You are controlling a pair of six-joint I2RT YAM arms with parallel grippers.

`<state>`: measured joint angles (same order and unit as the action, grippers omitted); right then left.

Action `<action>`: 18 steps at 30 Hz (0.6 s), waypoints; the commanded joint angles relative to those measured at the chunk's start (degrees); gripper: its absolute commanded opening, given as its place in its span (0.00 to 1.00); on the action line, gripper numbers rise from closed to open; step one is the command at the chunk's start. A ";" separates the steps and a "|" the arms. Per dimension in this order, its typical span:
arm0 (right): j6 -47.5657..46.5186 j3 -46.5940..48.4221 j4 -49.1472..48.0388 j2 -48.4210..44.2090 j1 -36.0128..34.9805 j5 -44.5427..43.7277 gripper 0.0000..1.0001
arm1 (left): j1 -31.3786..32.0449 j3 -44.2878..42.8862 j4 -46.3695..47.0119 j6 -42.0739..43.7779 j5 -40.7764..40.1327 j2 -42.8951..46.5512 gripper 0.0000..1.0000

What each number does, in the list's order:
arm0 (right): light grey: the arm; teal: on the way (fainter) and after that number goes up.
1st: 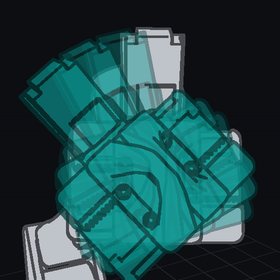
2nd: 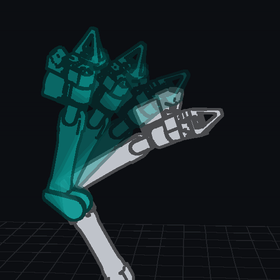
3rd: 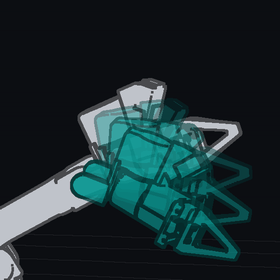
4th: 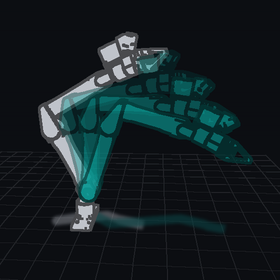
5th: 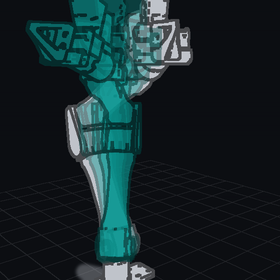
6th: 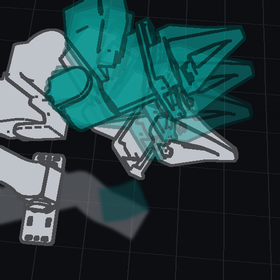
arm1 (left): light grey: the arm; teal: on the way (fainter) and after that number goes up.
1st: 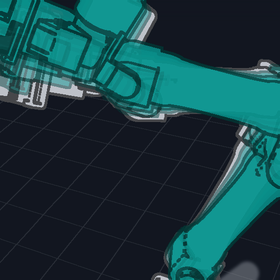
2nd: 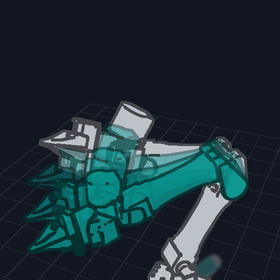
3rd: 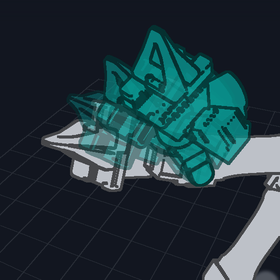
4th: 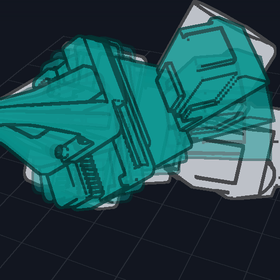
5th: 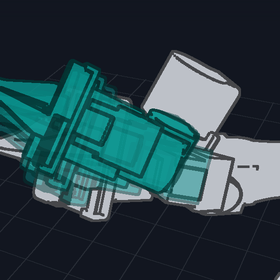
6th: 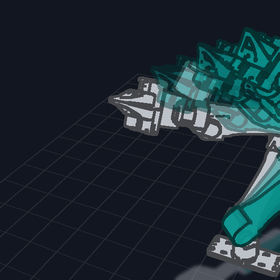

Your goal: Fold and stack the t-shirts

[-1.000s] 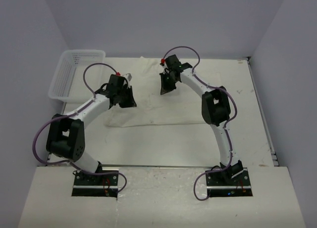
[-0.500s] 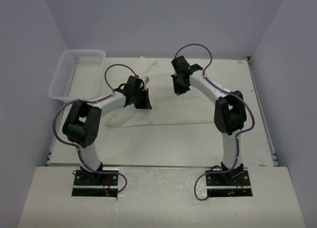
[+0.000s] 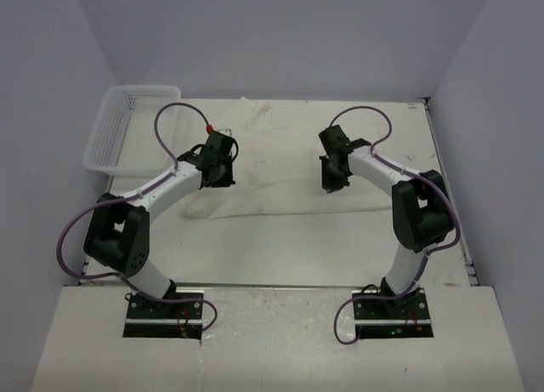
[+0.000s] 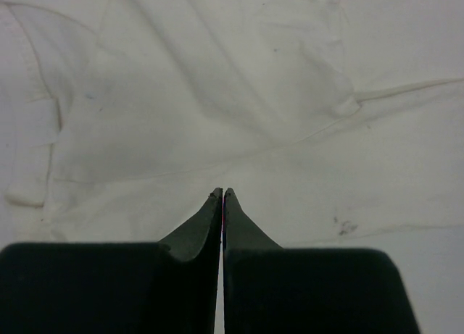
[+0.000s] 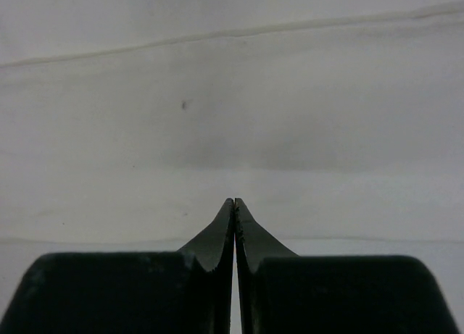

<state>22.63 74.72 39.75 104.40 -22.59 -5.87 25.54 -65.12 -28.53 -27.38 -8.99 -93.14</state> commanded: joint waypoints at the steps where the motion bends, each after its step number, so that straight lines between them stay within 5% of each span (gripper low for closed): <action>1: 2.68 -1.50 -3.98 -2.18 -0.26 1.03 0.00 | -0.05 2.80 -3.45 0.83 -7.52 2.88 0.00; 18: 5.75 -7.92 -7.75 -1.48 -0.44 2.35 0.00 | -0.67 4.65 -6.09 -1.54 -7.88 -5.20 0.00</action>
<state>26.76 67.26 33.89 104.38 -22.83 -3.46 25.45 -61.06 -34.00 -27.51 -15.73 -97.10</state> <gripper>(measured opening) 0.003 0.002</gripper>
